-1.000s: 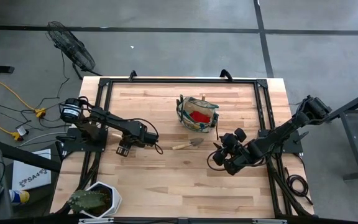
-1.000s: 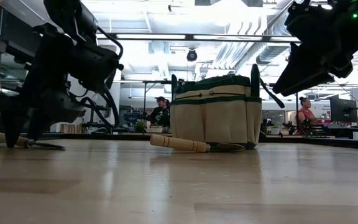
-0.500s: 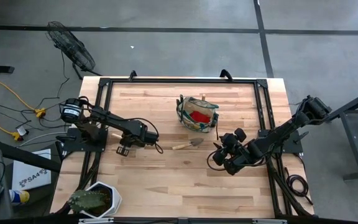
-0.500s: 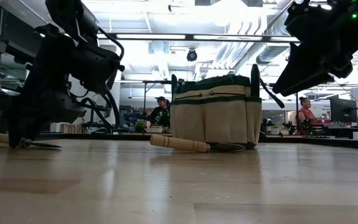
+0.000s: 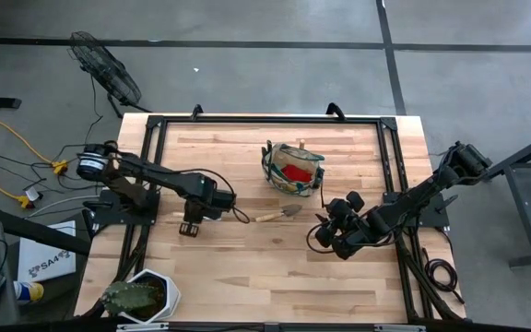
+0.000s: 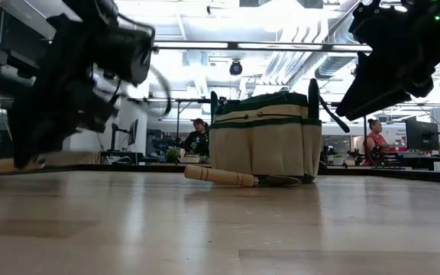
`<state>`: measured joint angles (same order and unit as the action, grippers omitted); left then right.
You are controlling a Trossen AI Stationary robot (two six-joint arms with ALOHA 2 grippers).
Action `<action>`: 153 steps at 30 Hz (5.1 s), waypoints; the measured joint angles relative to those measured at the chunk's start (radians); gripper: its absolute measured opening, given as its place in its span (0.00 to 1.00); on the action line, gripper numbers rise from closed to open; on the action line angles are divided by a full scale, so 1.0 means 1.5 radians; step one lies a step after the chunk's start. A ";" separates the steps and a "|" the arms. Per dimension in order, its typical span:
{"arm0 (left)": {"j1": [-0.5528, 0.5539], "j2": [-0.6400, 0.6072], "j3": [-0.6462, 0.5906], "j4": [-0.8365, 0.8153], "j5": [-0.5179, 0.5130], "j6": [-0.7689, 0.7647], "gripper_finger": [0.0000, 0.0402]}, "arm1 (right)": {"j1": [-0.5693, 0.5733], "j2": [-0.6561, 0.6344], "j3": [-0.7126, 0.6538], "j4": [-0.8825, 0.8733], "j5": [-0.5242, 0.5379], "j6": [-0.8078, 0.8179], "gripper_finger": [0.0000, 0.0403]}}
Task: Pick & Place Garden tools in Gardening bag
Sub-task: Put the left brown trowel into the gardening bag
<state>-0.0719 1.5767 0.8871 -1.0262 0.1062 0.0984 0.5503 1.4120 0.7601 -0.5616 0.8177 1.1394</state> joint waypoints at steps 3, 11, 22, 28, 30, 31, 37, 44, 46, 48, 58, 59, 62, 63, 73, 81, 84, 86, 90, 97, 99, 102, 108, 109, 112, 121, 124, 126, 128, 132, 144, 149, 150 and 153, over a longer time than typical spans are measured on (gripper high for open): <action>0.000 -0.022 0.021 -0.001 0.043 -0.017 0.14 | 0.000 0.000 0.000 0.020 -0.014 -0.031 0.47; 0.000 -0.060 0.088 0.073 0.152 -0.077 0.14 | 0.017 0.000 0.000 0.163 -0.022 -0.198 0.47; 0.000 -0.083 0.132 0.445 0.283 -0.141 0.14 | 0.054 0.000 0.000 0.396 -0.016 -0.538 0.47; 0.000 -0.083 0.133 0.682 0.319 -0.174 0.14 | 0.085 0.000 0.000 0.521 0.054 -0.731 0.47; 0.000 -0.083 0.133 0.751 0.322 -0.177 0.14 | 0.100 0.000 0.000 0.569 0.071 -0.800 0.47; 0.000 -0.083 0.133 0.786 0.322 -0.181 0.14 | 0.107 0.000 0.000 0.591 0.078 -0.841 0.47; 0.000 -0.083 0.133 1.038 0.295 -0.235 0.14 | 0.146 0.000 0.000 0.688 0.104 -1.094 0.47; 0.000 -0.083 0.133 1.207 0.194 -0.338 0.14 | 0.158 0.000 0.000 0.870 0.117 -1.462 0.47; 0.000 -0.083 0.133 1.220 0.159 -0.357 0.14 | 0.152 0.000 0.000 0.925 0.115 -1.559 0.47; 0.000 -0.083 0.133 1.226 0.132 -0.367 0.14 | 0.143 0.000 0.000 0.969 0.107 -1.637 0.47; 0.000 -0.083 0.133 1.274 0.014 -0.406 0.14 | 0.096 0.000 0.000 1.135 0.044 -1.868 0.47; 0.000 -0.083 0.133 1.276 0.010 -0.406 0.14 | 0.092 0.000 0.000 1.151 0.031 -1.877 0.47; 0.000 -0.083 0.133 1.283 0.008 -0.406 0.14 | 0.075 0.000 0.000 1.187 -0.007 -1.903 0.45; 0.000 -0.083 0.133 1.284 0.005 -0.406 0.14 | 0.068 0.000 0.000 1.197 -0.018 -1.909 0.45; 0.000 -0.079 0.133 1.283 -0.015 -0.401 0.14 | -0.005 0.000 0.000 1.201 -0.100 -1.893 0.43; 0.000 -0.079 0.133 1.280 -0.020 -0.397 0.14 | -0.045 0.000 0.000 1.201 -0.140 -1.874 0.43; 0.000 -0.079 0.133 1.280 -0.020 -0.397 0.14 | -0.054 0.000 0.000 1.201 -0.148 -1.871 0.43; 0.000 -0.079 0.133 1.279 -0.020 -0.397 0.14 | -0.059 0.000 0.000 1.201 -0.147 -1.865 0.43; 0.000 -0.079 0.133 1.276 -0.025 -0.395 0.14 | -0.060 0.000 0.000 1.201 -0.161 -1.857 0.42; 0.000 -0.079 0.133 1.270 -0.026 -0.395 0.14 | -0.060 0.000 0.000 1.206 -0.155 -1.857 0.35; 0.000 -0.079 0.133 1.270 -0.030 -0.395 0.14 | -0.060 0.000 0.000 1.206 -0.156 -1.857 0.32; 0.000 -0.079 0.133 1.268 -0.031 -0.395 0.14 | -0.062 0.000 0.000 1.204 -0.155 -1.857 0.28; 0.000 -0.079 0.133 1.262 -0.035 -0.396 0.14 | -0.066 0.000 0.000 1.200 -0.155 -1.857 0.22; 0.000 -0.079 0.133 1.262 -0.035 -0.396 0.14 | -0.066 0.000 0.000 1.200 -0.155 -1.857 0.21; 0.000 -0.079 0.133 1.261 -0.035 -0.396 0.14 | -0.066 0.000 0.000 1.200 -0.155 -1.857 0.21; 0.000 -0.080 0.133 1.254 -0.032 -0.398 0.14 | -0.066 0.000 0.000 1.200 -0.157 -1.841 0.19; 0.000 -0.080 0.133 1.248 -0.032 -0.399 0.14 | -0.066 0.000 0.000 1.201 -0.155 -1.829 0.18; 0.000 -0.080 0.133 1.247 -0.032 -0.400 0.14 | -0.066 0.000 0.000 1.201 -0.155 -1.817 0.18; 0.000 -0.080 0.133 1.244 -0.032 -0.400 0.14 | -0.066 0.000 0.000 1.200 -0.150 -1.806 0.18; 0.000 -0.081 0.133 1.224 -0.033 -0.403 0.14 | -0.066 0.000 0.000 1.199 -0.135 -1.769 0.18; -0.001 -0.081 0.133 1.188 -0.055 -0.402 0.14 | -0.066 0.000 0.000 1.185 -0.106 -1.696 0.19; -0.005 -0.050 0.134 1.225 -0.075 -0.405 0.14 | -0.065 0.000 0.000 1.185 -0.101 -1.666 0.19; -0.005 -0.037 0.134 1.248 -0.080 -0.406 0.14 | -0.065 0.000 0.000 1.186 -0.095 -1.654 0.20; -0.003 -0.015 0.134 1.289 -0.084 -0.420 0.14 | -0.065 0.000 -0.001 1.184 -0.047 -1.634 0.20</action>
<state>-0.0769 1.5539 1.0877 0.9065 -0.0196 -0.5320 0.4534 1.4117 0.7586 1.2149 0.7471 -1.3119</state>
